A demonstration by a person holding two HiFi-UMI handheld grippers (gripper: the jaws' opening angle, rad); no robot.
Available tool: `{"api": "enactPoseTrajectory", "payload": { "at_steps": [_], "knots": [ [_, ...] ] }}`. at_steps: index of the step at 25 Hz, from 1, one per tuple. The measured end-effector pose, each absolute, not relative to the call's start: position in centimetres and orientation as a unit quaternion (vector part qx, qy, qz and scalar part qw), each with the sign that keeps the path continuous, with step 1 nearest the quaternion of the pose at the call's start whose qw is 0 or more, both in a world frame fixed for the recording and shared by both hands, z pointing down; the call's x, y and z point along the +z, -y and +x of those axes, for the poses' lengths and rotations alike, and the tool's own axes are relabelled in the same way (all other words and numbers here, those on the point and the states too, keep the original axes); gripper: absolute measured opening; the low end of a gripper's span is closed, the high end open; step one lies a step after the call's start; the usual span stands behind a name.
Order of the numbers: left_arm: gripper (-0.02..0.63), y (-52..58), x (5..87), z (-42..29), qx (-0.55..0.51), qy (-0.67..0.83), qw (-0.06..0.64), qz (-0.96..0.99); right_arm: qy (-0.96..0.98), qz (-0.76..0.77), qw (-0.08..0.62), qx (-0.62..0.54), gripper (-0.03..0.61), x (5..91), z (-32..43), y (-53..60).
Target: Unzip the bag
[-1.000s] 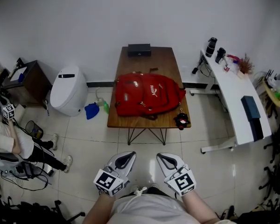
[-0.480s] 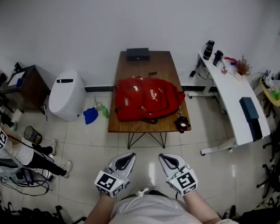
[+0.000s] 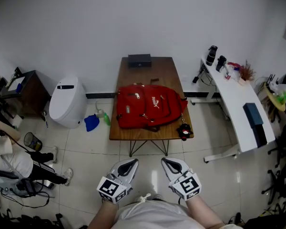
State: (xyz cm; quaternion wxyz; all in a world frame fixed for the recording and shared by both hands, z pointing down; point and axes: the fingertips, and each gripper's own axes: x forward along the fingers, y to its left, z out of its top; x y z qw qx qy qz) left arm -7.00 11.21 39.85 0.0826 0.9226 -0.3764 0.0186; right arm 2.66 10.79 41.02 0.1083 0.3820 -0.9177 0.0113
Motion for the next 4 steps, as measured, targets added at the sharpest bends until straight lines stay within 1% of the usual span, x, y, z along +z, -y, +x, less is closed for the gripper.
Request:
{"api": "enactPoseTrajectory", "payload": {
  "at_steps": [4],
  "knots": [
    [0.008,-10.68,39.69,-7.23,0.009,0.389,0.086,0.917,0.918,0.377,0.123,0.000,0.008,41.11,2.54,-10.53]
  ]
}}
